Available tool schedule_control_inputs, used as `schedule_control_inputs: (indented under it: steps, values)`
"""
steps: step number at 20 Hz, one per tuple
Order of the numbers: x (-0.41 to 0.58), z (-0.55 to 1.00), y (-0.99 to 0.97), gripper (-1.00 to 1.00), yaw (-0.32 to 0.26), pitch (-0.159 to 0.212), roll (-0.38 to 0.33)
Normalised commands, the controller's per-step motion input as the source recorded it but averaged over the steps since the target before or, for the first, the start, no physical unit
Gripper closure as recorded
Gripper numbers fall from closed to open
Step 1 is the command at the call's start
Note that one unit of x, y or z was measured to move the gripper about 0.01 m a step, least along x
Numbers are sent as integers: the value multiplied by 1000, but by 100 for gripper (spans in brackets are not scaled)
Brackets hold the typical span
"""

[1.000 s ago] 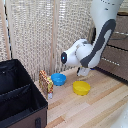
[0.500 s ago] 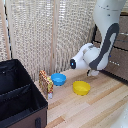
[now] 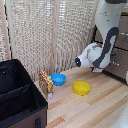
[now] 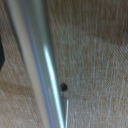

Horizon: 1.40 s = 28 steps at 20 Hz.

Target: Move your gripper towards the bottom drawer handle. Grasp the handle gently with your gripper. Apply gentle outward force to slide the bottom drawer open.

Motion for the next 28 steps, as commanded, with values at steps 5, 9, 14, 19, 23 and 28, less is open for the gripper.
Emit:
schedule_control_inputs:
  steps: [5, 9, 14, 19, 23, 28]
  values:
    - [81, -2, -1, 100, -24, 0, 0]
    - [0, -1, 0, 100, -19, 0, 2]
    - [0, -44, -7, 100, 1, 0, 11]
    - [86, -42, 102, 100, 13, 0, 8]
    - [242, 4, 392, 100, -35, -2, 80]
    - [412, 0, 706, 100, -70, -2, 60]
